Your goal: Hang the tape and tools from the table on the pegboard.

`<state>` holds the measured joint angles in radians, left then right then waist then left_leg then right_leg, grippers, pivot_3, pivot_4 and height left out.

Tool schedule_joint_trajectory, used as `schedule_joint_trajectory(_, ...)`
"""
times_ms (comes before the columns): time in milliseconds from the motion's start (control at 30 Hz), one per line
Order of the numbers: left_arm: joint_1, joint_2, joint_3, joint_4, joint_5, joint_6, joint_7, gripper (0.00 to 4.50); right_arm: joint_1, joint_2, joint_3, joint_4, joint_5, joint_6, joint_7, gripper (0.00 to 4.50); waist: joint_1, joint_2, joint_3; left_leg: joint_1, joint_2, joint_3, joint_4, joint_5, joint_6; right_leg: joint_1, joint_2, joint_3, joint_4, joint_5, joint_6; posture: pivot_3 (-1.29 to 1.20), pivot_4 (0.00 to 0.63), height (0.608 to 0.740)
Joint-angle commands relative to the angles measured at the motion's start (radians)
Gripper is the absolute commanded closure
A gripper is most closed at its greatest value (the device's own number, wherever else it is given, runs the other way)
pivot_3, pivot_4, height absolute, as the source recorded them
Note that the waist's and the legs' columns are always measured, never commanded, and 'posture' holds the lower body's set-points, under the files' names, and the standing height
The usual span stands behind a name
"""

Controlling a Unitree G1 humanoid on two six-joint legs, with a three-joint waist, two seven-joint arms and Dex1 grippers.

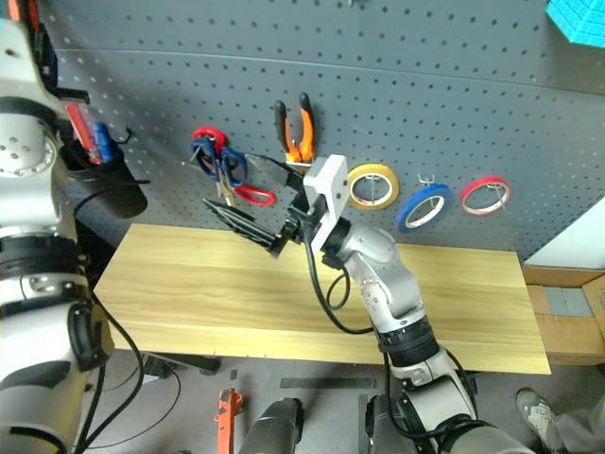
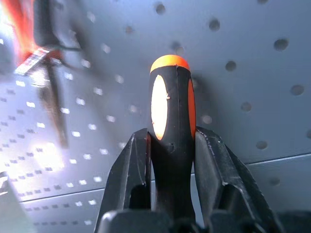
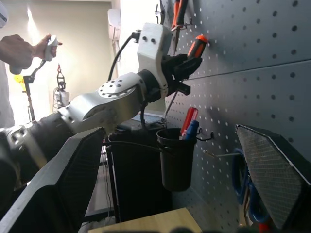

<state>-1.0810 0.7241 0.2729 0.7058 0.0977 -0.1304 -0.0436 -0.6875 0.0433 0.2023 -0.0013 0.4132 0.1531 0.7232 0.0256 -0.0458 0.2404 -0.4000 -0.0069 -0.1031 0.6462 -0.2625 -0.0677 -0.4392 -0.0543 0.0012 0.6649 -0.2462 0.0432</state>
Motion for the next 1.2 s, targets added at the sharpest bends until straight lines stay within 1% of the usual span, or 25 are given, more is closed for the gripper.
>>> schedule_joint_trajectory(33,-0.038,0.033,-0.007,0.044,-0.009,-0.069,-0.012,3.63,-0.023,-0.003,-0.013,-0.024,0.003,-0.020,0.010,0.00,-0.002,0.001,0.000,0.000,0.000,0.000,0.000,0.000,0.000,0.000,0.000,0.000,0.000,0.000,0.000,0.14,0.254,0.740)
schedule_joint_trajectory(100,-0.016,0.029,-0.005,0.048,-0.017,-0.076,-0.015,3.63,-0.021,-0.011,-0.016,-0.032,0.005,-0.010,0.009,0.00,-0.002,0.001,0.003,0.000,0.000,-0.001,0.000,0.000,0.000,0.000,0.000,-0.001,0.001,0.000,0.000,0.13,0.267,0.740)
schedule_joint_trajectory(167,0.049,0.010,0.013,0.010,-0.038,-0.057,-0.012,3.63,-0.006,-0.025,-0.012,-0.044,0.005,0.007,0.009,0.00,-0.003,0.003,0.005,0.000,0.000,-0.002,0.001,0.000,0.001,0.001,0.000,-0.002,0.001,0.000,0.000,0.13,0.274,0.740)
schedule_joint_trajectory(267,0.146,-0.017,0.029,-0.096,-0.065,-0.011,-0.006,3.63,0.015,-0.039,-0.004,-0.068,0.010,0.029,0.004,0.00,-0.007,0.008,0.008,0.002,0.000,-0.002,0.001,0.000,0.001,0.002,0.000,-0.002,0.002,0.000,0.000,0.13,0.281,0.740)
schedule_joint_trajectory(400,0.259,-0.044,0.054,-0.249,-0.095,0.077,0.010,3.63,0.034,-0.047,0.003,-0.099,0.014,0.053,-0.001,0.00,-0.013,0.006,0.016,0.000,0.001,-0.003,0.002,0.000,0.001,-0.001,0.000,-0.002,0.009,0.000,0.000,0.14,0.293,0.740)
schedule_joint_trajectory(500,0.344,-0.063,0.076,-0.367,-0.115,0.152,0.023,3.63,0.042,-0.050,0.007,-0.115,0.016,0.069,-0.004,0.00,-0.022,0.007,0.019,0.000,0.001,-0.003,0.001,0.000,0.001,-0.001,-0.001,-0.002,0.009,0.000,0.000,0.14,0.300,0.740)
schedule_joint_trajectory(600,0.388,-0.068,0.091,-0.442,-0.126,0.206,0.035,3.63,0.046,-0.056,0.012,-0.120,0.015,0.078,0.001,0.00,-0.027,0.007,0.020,0.000,0.000,-0.003,0.001,0.000,0.001,-0.001,-0.001,-0.001,0.009,0.000,0.000,0.15,0.302,0.740)
schedule_joint_trajectory(667,0.410,-0.068,0.105,-0.483,-0.135,0.238,0.043,3.63,0.046,-0.060,0.013,-0.119,0.015,0.078,0.005,0.00,-0.028,0.007,0.021,0.001,0.000,-0.003,0.001,-0.002,0.004,-0.001,-0.001,-0.001,0.008,0.000,-0.001,0.15,0.302,0.740)
schedule_joint_trajectory(867,0.484,-0.087,0.153,-0.611,-0.174,0.339,0.059,3.63,0.046,-0.067,0.012,-0.112,0.014,0.077,0.010,0.00,-0.029,0.008,0.023,0.002,0.001,-0.003,0.001,-0.002,0.005,-0.001,-0.001,-0.001,0.009,-0.001,-0.001,0.16,0.296,0.740)
schedule_joint_trajectory(1000,0.503,-0.105,0.176,-0.654,-0.201,0.387,0.070,2.27,0.049,-0.070,0.012,-0.109,0.012,0.076,0.012,0.00,-0.027,0.008,0.023,0.002,0.001,-0.003,0.002,-0.002,0.005,-0.001,-0.001,-0.001,0.009,-0.001,-0.001,0.16,0.296,0.740)
schedule_joint_trajectory(1200,0.490,-0.110,0.184,-0.645,-0.216,0.411,0.070,0.12,0.047,-0.072,0.012,-0.104,0.008,0.071,0.012,0.00,-0.026,0.008,0.023,0.002,0.001,-0.003,0.002,-0.002,0.005,-0.001,-0.001,-0.002,0.009,-0.001,-0.001,0.15,0.298,0.740)
